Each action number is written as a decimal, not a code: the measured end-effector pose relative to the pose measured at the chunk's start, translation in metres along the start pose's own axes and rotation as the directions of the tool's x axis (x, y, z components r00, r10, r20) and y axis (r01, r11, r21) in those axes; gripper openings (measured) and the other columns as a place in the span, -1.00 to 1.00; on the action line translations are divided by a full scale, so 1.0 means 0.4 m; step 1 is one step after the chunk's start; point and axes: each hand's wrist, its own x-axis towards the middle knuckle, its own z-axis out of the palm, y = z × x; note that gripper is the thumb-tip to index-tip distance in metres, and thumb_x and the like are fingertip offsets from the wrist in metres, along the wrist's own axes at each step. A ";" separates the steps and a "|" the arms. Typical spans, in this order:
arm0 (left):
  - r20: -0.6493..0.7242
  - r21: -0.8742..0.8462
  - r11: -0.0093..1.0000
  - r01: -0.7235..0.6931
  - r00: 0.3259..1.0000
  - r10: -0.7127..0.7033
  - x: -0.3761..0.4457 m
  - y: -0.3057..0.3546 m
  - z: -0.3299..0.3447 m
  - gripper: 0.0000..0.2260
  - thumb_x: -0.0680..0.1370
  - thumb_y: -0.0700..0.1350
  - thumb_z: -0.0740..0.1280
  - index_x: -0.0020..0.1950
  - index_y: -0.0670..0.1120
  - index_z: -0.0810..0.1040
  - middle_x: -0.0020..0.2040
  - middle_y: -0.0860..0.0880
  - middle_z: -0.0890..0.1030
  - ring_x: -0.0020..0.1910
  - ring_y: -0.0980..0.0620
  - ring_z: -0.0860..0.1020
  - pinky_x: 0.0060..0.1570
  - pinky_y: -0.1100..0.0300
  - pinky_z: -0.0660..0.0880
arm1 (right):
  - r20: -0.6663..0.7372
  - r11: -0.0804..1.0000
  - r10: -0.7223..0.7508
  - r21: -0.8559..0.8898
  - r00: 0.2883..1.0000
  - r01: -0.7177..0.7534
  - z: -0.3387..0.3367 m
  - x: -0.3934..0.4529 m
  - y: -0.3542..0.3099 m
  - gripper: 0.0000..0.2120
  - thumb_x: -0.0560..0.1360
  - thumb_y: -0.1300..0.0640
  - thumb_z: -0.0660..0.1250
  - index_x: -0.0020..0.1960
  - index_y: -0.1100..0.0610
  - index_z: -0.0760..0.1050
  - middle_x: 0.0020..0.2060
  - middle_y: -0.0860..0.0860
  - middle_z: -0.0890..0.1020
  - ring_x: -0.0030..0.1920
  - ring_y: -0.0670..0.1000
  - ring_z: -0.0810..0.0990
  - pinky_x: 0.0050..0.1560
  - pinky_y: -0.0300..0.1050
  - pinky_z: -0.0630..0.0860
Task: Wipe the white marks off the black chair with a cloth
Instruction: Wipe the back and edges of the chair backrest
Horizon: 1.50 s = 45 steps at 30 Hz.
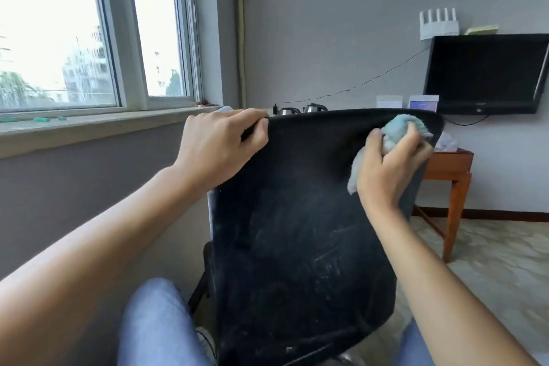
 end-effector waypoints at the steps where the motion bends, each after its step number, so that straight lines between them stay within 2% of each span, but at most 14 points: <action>1: 0.021 0.090 0.996 -0.021 1.000 0.019 0.012 0.015 -0.002 -0.72 0.59 0.00 0.15 -0.19 -0.06 0.56 -0.37 0.01 0.54 -0.36 -0.19 0.48 -0.40 0.13 0.35 | 0.002 0.999 0.001 0.042 1.000 -0.001 0.016 -0.029 -0.033 -0.48 0.56 -0.01 0.30 0.44 0.20 0.33 0.28 0.22 0.33 0.26 0.20 0.45 0.30 0.10 0.51; 4: 0.124 0.206 0.976 -0.072 0.991 0.047 0.039 0.046 0.004 -0.71 0.59 0.04 0.06 -0.17 -0.08 0.45 -0.38 -0.01 0.48 -0.40 -0.23 0.47 -0.42 0.12 0.24 | 0.054 0.989 -0.083 0.127 0.995 0.076 0.060 -0.159 -0.123 -0.47 0.50 0.21 0.26 0.44 0.35 0.35 0.30 0.32 0.31 0.33 0.29 0.38 0.45 -0.12 0.32; 6: 0.115 0.252 0.963 -0.095 0.991 0.068 0.034 0.039 0.016 -0.67 0.62 0.09 0.03 -0.02 -0.03 0.53 -0.26 -0.02 0.61 -0.30 -0.25 0.57 -0.39 0.09 0.23 | 0.153 0.957 -0.269 0.157 0.951 0.245 0.081 -0.250 -0.164 -0.49 0.50 0.29 0.28 0.44 0.38 0.36 0.30 0.36 0.31 0.35 0.37 0.37 0.47 0.09 0.35; 9: 0.068 0.259 0.959 -0.111 0.993 0.097 0.009 -0.006 0.010 -0.67 0.66 0.09 0.08 0.08 0.01 0.60 -0.14 -0.01 0.68 -0.23 -0.21 0.63 -0.38 0.09 0.25 | 0.287 0.837 -0.547 0.165 0.787 0.522 0.110 -0.330 -0.176 -0.53 0.57 0.21 0.43 0.43 0.29 0.40 0.31 0.30 0.29 0.32 0.43 0.39 0.38 0.31 0.40; 12: 0.069 0.177 0.978 -0.111 0.993 0.101 -0.008 -0.070 -0.012 -0.64 0.68 0.11 0.08 0.22 0.03 0.61 0.02 0.02 0.71 -0.11 -0.20 0.67 -0.31 0.06 0.43 | 0.320 0.693 -0.707 0.132 0.631 0.709 0.103 -0.290 -0.155 -0.47 0.50 0.14 0.52 0.41 0.14 0.44 0.21 0.22 0.38 0.19 0.35 0.51 0.21 0.23 0.54; 15: 0.095 0.114 0.990 -0.086 0.993 0.076 -0.015 -0.120 -0.028 -0.60 0.69 0.16 0.05 0.38 0.09 0.55 0.21 0.07 0.69 0.08 -0.17 0.66 -0.14 0.00 0.51 | 0.342 0.759 -0.637 0.121 0.691 0.640 0.081 -0.229 -0.149 -0.32 0.46 0.12 0.57 0.45 0.13 0.31 0.22 0.21 0.51 0.16 0.25 0.52 0.12 0.03 0.55; 17: 0.130 0.094 0.991 -0.093 0.988 0.080 -0.019 -0.144 -0.032 -0.58 0.70 0.23 0.06 0.46 0.15 0.48 0.25 0.10 0.66 0.10 -0.16 0.64 -0.09 0.01 0.50 | 0.284 0.806 -0.582 0.073 0.762 0.588 0.089 -0.233 -0.165 -0.42 0.48 0.09 0.56 0.40 0.16 0.39 0.21 0.23 0.54 0.17 0.25 0.53 0.13 0.02 0.55; 21: 0.129 0.127 0.981 -0.148 0.983 0.132 -0.019 -0.161 -0.023 -0.55 0.68 0.31 0.08 0.50 0.20 0.44 0.15 0.09 0.65 -0.02 -0.16 0.64 -0.20 0.08 0.40 | 0.280 0.787 -0.602 0.047 0.748 0.616 0.155 -0.326 -0.180 -0.62 0.54 0.09 0.50 0.29 0.22 0.58 0.17 0.22 0.45 0.19 0.31 0.55 0.18 0.16 0.59; 26: 0.109 0.143 0.981 -0.130 0.987 0.115 -0.017 -0.156 -0.014 -0.56 0.69 0.29 0.08 0.46 0.15 0.48 0.12 0.06 0.65 -0.01 -0.19 0.63 -0.21 0.08 0.34 | 0.444 0.463 -0.817 0.123 0.369 0.878 0.200 -0.484 -0.139 -0.73 0.55 0.22 0.36 0.24 0.13 0.63 0.14 0.19 0.46 -0.10 0.25 0.55 -0.13 0.15 0.57; 30: 0.105 0.143 0.980 -0.140 0.987 0.126 -0.019 -0.168 -0.014 -0.56 0.69 0.29 0.09 0.43 0.11 0.49 0.16 0.04 0.66 0.06 -0.22 0.63 -0.19 0.05 0.40 | 0.506 0.353 -0.830 0.151 0.234 0.924 0.175 -0.422 -0.140 -0.60 0.43 0.22 0.39 0.26 0.13 0.61 0.07 0.17 0.54 -0.12 0.22 0.53 -0.15 0.13 0.52; 32: 0.093 0.128 0.983 -0.134 0.988 0.122 -0.019 -0.163 -0.010 -0.57 0.69 0.26 0.10 0.42 0.07 0.51 0.16 0.01 0.66 0.10 -0.22 0.63 -0.14 0.00 0.48 | 0.444 0.388 -0.835 0.054 0.326 0.920 0.128 -0.320 -0.115 -0.63 0.45 0.16 0.40 0.26 0.14 0.61 0.07 0.17 0.45 -0.12 0.22 0.55 -0.12 0.13 0.56; 35: 0.056 0.176 0.977 -0.121 0.992 0.112 -0.027 -0.136 0.003 -0.58 0.69 0.16 0.11 0.33 -0.09 0.54 0.11 -0.10 0.64 0.10 -0.23 0.59 0.02 -0.09 0.49 | 0.308 0.564 -0.739 -0.204 0.600 0.800 0.016 -0.133 -0.028 -0.62 0.55 0.06 0.44 0.31 0.16 0.51 0.09 0.21 0.44 -0.01 0.25 0.59 -0.06 0.12 0.63; 39: 0.043 0.313 0.943 -0.112 0.994 0.104 -0.003 -0.034 0.044 -0.66 0.59 0.01 0.09 0.12 -0.22 0.47 0.02 -0.19 0.55 -0.03 -0.24 0.50 0.04 -0.15 0.40 | 0.172 0.891 -0.323 -0.277 0.931 0.360 -0.106 0.045 0.065 -0.47 0.63 -0.11 0.32 0.43 0.22 0.37 0.23 0.25 0.45 0.19 0.22 0.51 0.13 0.16 0.56; 45: -0.012 0.461 0.853 -0.244 0.960 0.281 0.049 0.065 0.139 -0.55 0.67 0.17 0.11 0.35 -0.10 0.52 -0.06 -0.13 0.55 -0.20 -0.18 0.50 -0.23 -0.03 0.42 | -0.018 0.998 -0.055 -0.026 0.998 0.055 -0.003 0.002 0.025 -0.51 0.62 0.03 0.29 0.44 0.29 0.35 0.32 0.28 0.36 0.33 0.23 0.42 0.37 0.06 0.43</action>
